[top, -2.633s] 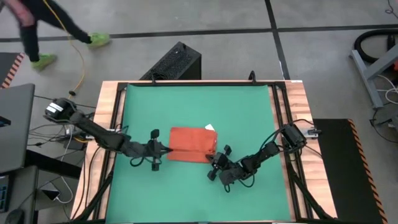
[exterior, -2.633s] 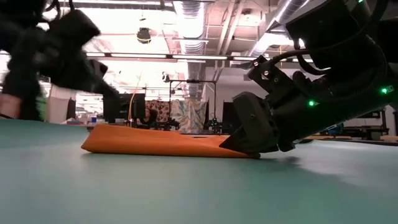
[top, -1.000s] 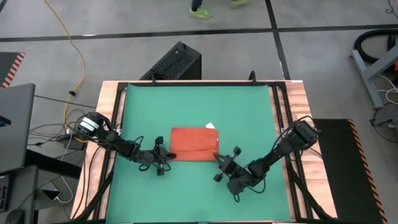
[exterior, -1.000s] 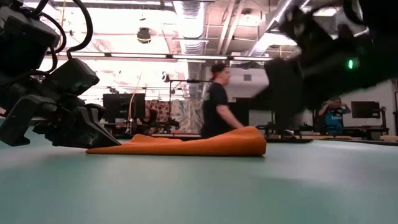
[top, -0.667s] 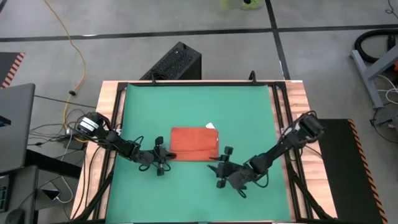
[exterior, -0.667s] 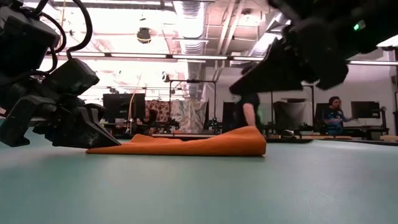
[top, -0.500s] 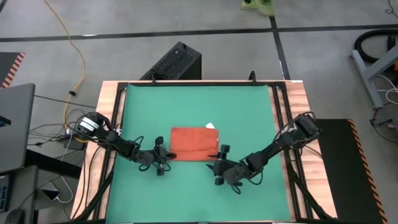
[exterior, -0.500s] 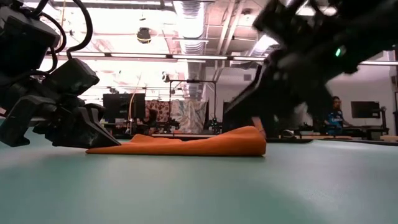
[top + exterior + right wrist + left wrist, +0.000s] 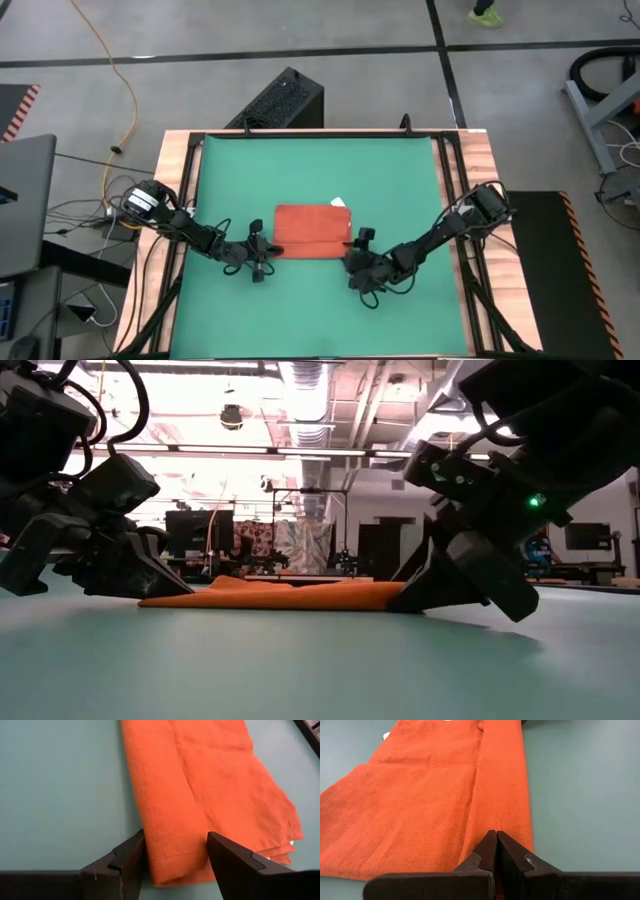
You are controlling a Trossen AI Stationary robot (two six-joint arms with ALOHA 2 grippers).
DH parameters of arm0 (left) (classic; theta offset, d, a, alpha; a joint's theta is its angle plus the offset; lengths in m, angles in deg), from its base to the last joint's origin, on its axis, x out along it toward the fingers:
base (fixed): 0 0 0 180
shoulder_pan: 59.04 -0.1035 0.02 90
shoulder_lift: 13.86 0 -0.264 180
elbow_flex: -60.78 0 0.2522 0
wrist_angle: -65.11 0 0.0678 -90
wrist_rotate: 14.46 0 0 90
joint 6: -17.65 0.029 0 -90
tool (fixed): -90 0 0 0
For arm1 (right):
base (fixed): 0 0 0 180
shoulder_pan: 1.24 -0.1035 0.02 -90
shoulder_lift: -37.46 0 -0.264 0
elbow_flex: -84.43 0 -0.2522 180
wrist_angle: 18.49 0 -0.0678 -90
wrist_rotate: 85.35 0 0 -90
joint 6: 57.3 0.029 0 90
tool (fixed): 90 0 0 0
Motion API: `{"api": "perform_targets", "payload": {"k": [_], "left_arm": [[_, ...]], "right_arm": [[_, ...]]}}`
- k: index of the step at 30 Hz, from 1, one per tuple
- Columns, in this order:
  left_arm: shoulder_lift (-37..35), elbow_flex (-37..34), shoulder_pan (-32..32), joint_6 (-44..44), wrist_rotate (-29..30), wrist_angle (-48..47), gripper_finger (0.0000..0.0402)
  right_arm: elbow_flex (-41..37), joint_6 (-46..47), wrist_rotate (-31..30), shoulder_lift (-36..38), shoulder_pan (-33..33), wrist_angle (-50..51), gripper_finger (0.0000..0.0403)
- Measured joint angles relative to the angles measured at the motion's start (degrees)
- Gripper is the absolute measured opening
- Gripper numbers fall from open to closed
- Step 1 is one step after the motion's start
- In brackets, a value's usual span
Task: Roll towel into tight, uniform cylinder
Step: Roll the orange towel
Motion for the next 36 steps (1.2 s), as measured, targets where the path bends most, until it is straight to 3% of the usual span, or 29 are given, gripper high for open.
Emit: {"api": "perform_targets", "payload": {"k": [10,21,26,36], "left_arm": [[0.0,0.0,0.0,0.0,-0.4,0.0,0.0],[0.1,-0.1,0.0,-0.4,-2.7,3.5,0.0],[0.1,-0.1,0.0,-1.6,-4.3,4.2,0.0],[0.1,-0.1,0.0,-1.0,-7.1,11.9,0.0]], "right_arm": [[0.1,1.8,0.8,-6.4,0.3,-2.7,0.0166],[-0.1,3.6,1.9,-5.2,-0.2,-1.1,0.0021],[-0.2,3.8,4.6,-3.0,0.2,0.0,0.0016],[-0.4,14.7,25.4,3.5,7.1,3.0,0.0007]]}}
